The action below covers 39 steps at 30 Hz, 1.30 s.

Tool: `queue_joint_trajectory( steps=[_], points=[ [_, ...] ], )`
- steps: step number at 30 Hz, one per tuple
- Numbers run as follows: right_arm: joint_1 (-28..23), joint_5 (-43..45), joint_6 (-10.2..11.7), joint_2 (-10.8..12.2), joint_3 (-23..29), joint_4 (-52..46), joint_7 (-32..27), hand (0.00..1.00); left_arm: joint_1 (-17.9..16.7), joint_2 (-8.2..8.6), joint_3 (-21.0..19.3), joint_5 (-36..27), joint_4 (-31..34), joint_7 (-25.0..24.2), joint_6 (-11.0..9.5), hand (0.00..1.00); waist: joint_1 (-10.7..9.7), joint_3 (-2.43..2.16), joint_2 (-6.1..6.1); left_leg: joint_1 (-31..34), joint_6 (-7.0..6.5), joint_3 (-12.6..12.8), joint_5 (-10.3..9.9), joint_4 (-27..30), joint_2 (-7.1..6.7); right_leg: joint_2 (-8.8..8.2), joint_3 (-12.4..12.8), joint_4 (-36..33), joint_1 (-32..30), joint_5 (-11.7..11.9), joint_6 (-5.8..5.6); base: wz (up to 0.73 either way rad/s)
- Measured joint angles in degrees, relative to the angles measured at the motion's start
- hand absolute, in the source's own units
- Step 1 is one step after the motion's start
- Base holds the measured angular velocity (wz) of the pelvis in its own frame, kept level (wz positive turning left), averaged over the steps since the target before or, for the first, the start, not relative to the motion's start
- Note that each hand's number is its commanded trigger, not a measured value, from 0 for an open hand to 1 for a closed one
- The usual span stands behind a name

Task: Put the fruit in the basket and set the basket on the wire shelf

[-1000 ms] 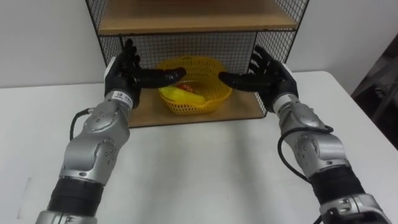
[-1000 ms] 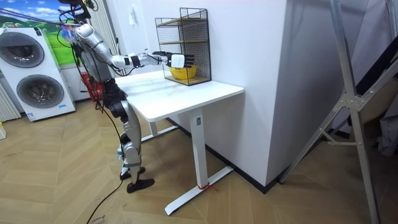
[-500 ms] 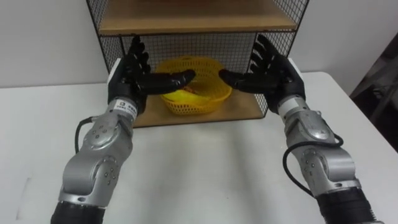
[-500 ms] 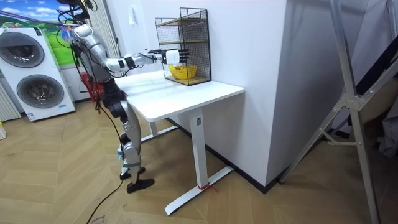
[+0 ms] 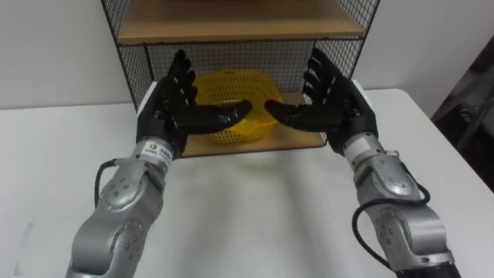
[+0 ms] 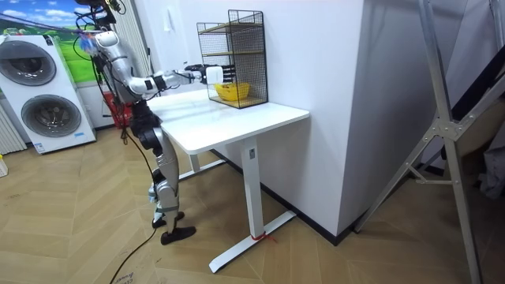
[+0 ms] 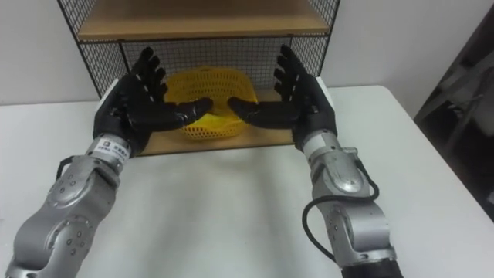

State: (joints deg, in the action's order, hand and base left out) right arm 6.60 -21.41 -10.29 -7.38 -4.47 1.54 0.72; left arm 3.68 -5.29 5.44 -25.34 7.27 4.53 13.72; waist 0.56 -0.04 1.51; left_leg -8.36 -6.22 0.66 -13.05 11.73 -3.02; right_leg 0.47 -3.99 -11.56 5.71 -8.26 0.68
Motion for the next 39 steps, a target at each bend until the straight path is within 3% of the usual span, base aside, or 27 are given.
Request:
queue_joint_trajectory(
  steps=[5,8,13,17,22,25,28,32,33,36,39],
  points=[
    [-2.0,1.5,0.3,0.0,-1.0,-0.5,2.1,0.0,-1.7,0.05,0.0,0.0,0.0,-0.7,-0.7,0.0,0.0,0.0,-0.01,0.0,0.01,-0.2,0.0,-0.4,0.02,0.09,-0.1,0.0,0.1,0.0,0.03,0.02],
    [-3.8,1.7,0.8,0.2,-1.0,-4.0,4.0,0.0,-3.0,0.21,0.5,0.1,0.6,-3.0,-2.8,0.0,-0.2,0.04,-0.08,0.0,0.07,-0.9,0.0,-0.4,0.03,0.04,-0.8,0.1,0.3,0.0,0.03,0.11],
    [-7.1,1.7,3.6,0.2,-1.5,-8.1,6.2,0.0,-8.4,-0.38,2.3,0.0,2.4,-5.8,-5.3,0.0,-0.1,0.18,-0.36,0.6,0.1,-1.2,0.0,-0.3,0.03,0.05,-1.1,0.4,0.0,0.0,0.08,0.03],
    [-10.4,1.8,4.6,0.0,-2.6,-10.0,7.5,0.0,-11.0,-0.89,2.6,-0.7,3.8,-7.5,-5.6,0.0,0.0,0.1,-0.49,1.2,0.12,-1.2,0.0,-0.3,0.02,0.1,-1.0,0.3,-0.7,0.1,0.09,0.0],
    [-12.5,2.2,6.0,-0.4,-2.7,-11.3,8.2,0.0,-13.3,-2.59,2.8,-0.7,4.2,-10.3,-8.0,0.0,-0.4,0.09,-0.62,1.9,0.14,-1.2,0.0,-0.2,0.02,0.08,-0.9,0.8,-1.1,0.1,0.22,0.0],
    [-13.8,2.2,6.6,-1.4,-2.7,-11.7,8.2,0.0,-15.3,-2.56,2.9,-0.7,4.2,-11.0,-8.3,0.0,-0.4,-0.03,-0.81,1.9,0.14,-1.2,0.0,-0.3,0.02,0.08,-0.8,0.8,-1.0,0.2,0.22,0.0],
    [-14.7,4.2,6.7,-2.2,-2.5,-11.7,8.7,0.0,-16.8,-4.31,2.6,1.1,4.3,-12.9,-8.3,0.0,-0.8,-0.14,-1.2,1.9,0.15,-1.2,0.0,-0.2,0.04,0.07,-0.9,0.8,-1.0,0.2,0.25,0.0],
    [-15.3,5.5,7.1,-2.3,-1.1,-11.8,10.5,0.0,-17.5,-5.04,2.0,2.5,5.5,-15.9,-8.7,0.0,-0.9,-0.2,-1.65,2.2,0.15,-1.3,0.0,-0.1,0.01,0.03,-0.9,0.7,-1.2,0.2,0.25,0.0],
    [-15.8,5.5,7.4,-2.5,-0.6,-12.2,10.8,0.0,-17.5,-5.44,1.8,2.5,5.8,-16.9,-9.1,0.0,-0.9,-0.54,-1.81,2.7,0.15,-1.3,0.0,0.0,0.0,-0.01,-0.9,0.6,-1.8,0.2,0.25,0.0],
    [-17.5,5.4,7.9,-3.8,1.0,-15.7,11.4,0.0,-18.1,-6.72,0.3,2.5,9.0,-18.0,-9.1,0.0,-0.8,-0.61,-2.3,3.4,0.15,-1.2,0.0,0.1,0.0,-0.04,-0.9,0.2,-2.7,0.2,0.24,-0.01],
    [-19.8,5.4,8.6,-4.3,4.1,-18.8,12.0,0.0,-19.1,-6.89,-2.6,2.4,12.8,-19.4,-9.8,0.0,-1.1,-0.62,-2.33,3.4,0.15,-1.1,0.0,0.1,0.06,0.0,-0.8,0.1,-2.8,0.2,0.24,0.0]
  ],
)
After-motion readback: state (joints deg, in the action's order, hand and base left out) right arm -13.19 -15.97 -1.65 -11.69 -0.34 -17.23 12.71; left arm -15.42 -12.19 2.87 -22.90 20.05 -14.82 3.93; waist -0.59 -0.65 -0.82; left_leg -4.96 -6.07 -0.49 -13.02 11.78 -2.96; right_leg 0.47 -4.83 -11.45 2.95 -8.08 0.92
